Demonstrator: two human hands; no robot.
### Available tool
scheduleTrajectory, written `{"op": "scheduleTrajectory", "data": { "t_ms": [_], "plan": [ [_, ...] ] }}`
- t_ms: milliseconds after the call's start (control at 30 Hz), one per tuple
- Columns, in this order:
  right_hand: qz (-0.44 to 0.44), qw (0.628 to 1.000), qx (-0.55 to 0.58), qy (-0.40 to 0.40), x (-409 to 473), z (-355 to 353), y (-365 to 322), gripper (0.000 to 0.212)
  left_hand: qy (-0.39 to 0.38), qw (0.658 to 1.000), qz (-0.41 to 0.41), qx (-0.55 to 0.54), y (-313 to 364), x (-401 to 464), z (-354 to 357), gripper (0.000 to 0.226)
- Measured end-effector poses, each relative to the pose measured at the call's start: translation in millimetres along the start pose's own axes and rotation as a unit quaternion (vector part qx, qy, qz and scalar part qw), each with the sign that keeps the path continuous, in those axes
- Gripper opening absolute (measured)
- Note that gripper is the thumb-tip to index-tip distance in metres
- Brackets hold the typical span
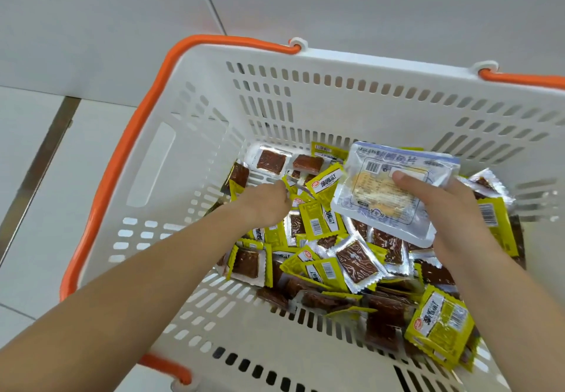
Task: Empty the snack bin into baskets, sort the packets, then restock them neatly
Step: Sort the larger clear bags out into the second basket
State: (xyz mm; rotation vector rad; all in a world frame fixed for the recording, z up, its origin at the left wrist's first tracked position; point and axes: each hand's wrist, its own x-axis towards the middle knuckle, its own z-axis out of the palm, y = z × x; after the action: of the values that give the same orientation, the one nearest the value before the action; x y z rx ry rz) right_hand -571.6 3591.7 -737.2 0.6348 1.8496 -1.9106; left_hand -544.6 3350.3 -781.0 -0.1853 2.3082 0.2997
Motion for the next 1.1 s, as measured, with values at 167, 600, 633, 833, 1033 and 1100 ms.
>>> {"op": "scheduleTrajectory", "data": {
  "t_ms": [167, 600, 633, 833, 1033, 1100],
  "plan": [
    [-0.005, 1.0, -0.013, 0.0, 2.0, 0.4, 0.8, 0.023, -0.144, 0.989, -0.007, 0.018, 3.3, 9.3, -13.2, 0.036],
    [0.005, 1.0, -0.024, -0.006, -3.9, 3.0, -3.3, 0.021, -0.126, 0.991, 0.043, -0.001, -13.6, 14.1, -10.5, 0.018],
    [0.004, 1.0, -0.025, -0.008, -2.9, 2.3, -1.8, 0.022, -0.117, 0.992, 0.044, -0.012, -15.6, 14.3, -8.7, 0.015],
    [-0.003, 1.0, -0.021, -0.013, -1.1, 1.7, -1.9, 0.028, 0.072, 0.985, 0.06, -0.147, -41.6, -7.4, -23.2, 0.023],
    [-0.011, 1.0, -0.017, -0.021, -7.1, 4.6, -9.7, 0.019, 0.229, 0.893, 0.046, -0.385, -42.6, -47.5, -57.6, 0.016],
    [-0.027, 0.999, -0.011, -0.013, -9.6, 6.0, -12.2, 0.028, 0.258, 0.857, 0.04, -0.444, -40.5, -55.3, -53.1, 0.015]
  ]
}}
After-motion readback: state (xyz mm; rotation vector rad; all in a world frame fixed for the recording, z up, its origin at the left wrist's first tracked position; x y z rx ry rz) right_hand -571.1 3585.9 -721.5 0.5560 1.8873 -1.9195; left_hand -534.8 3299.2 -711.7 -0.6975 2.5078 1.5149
